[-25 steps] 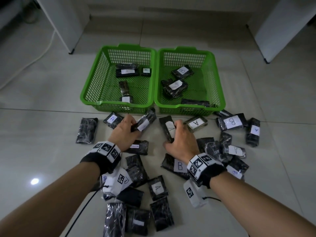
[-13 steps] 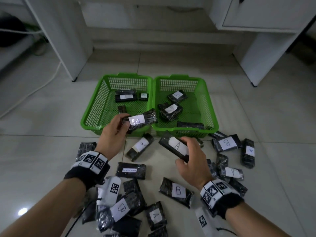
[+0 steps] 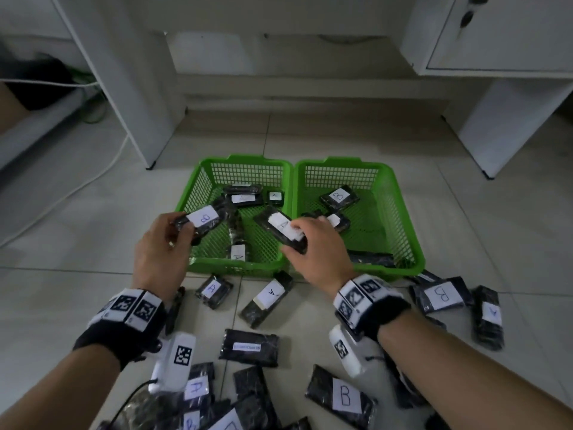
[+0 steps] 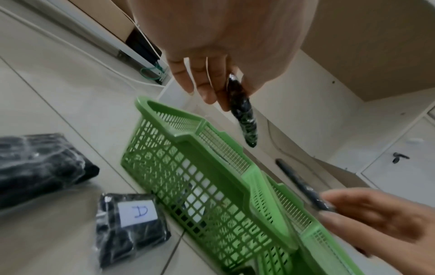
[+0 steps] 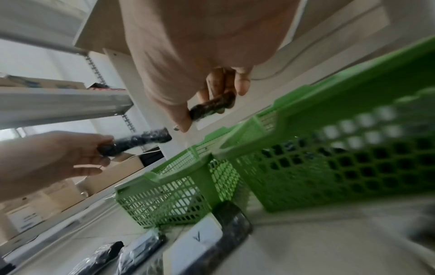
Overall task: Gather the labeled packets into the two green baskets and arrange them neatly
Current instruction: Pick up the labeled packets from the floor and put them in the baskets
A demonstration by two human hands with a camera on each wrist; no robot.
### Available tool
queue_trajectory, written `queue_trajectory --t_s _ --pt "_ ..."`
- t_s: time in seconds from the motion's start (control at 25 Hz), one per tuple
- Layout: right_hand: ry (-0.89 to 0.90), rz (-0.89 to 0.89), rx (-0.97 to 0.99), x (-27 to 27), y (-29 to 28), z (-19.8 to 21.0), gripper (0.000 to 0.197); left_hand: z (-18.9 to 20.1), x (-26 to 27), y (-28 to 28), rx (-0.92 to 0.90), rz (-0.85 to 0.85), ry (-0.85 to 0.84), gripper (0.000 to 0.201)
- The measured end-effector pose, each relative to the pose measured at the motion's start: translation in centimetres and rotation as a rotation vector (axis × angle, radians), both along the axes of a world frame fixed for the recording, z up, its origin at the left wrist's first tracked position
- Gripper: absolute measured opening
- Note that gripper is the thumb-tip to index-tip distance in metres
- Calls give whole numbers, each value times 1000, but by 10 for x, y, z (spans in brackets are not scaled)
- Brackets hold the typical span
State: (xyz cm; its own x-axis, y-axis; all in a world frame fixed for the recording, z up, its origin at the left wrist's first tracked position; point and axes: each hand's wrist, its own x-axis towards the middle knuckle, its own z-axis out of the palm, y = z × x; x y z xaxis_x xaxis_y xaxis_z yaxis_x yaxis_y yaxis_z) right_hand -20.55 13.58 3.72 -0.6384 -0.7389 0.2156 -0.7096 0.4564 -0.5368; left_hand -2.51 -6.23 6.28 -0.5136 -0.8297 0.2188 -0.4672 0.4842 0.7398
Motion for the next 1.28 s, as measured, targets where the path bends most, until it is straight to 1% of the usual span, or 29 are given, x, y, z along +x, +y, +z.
queue_trajectory --t_s 0.08,0.2,0.28,0.36,0.4,0.48,0.6,0.68,0.8,0.88,0.92,0.96,1.04,1.08,1.16,1.2,1.24,1.28 --pt "18 60 115 -1 -37 1 38 1 6 -7 9 -17 71 20" --pt "169 55 334 6 -74 -3 39 -9 11 -16 22 -47 90 20" --pt "200 65 445 8 -83 -8 40 -14 14 -20 32 -44 96 20" --pt "172 122 505 9 -81 -13 46 -17 15 -20 58 -40 84 20" --pt "151 148 493 7 -76 -15 49 -17 14 -19 70 -42 81 20" --pt "125 143 354 4 -60 -17 45 -14 7 -11 75 -71 78 21" --pt "152 -31 57 -10 -16 -20 27 -4 -17 12 42 -190 6 22" --pt "171 -158 -78 -24 26 -24 17 -4 -42 32 5 -306 -59 26" --pt "173 -267 -91 -32 87 -33 14 -15 -88 64 -45 -488 -100 25" --pt "165 -272 -96 -26 117 -41 13 -25 -115 83 -143 -575 -227 22" --pt "162 -245 -100 -21 125 -46 16 -29 -124 89 -220 -593 -296 22" --pt "162 -210 -86 -16 136 -51 25 -34 -129 94 -280 -599 -344 23" --pt "177 -137 -19 -12 148 -57 44 -40 -129 97 -345 -571 -380 28" --pt "171 -129 21 -9 153 -57 51 -43 -125 99 -367 -560 -390 31" --pt "151 -170 60 2 157 -54 60 -45 -116 101 -423 -567 -454 40" --pt "156 -200 42 12 159 -52 60 -44 -111 104 -430 -584 -485 44" --pt "171 -213 2 21 159 -50 55 -43 -107 105 -432 -601 -499 46" --pt "149 -188 -37 34 161 -48 46 -44 -100 107 -427 -621 -497 48"
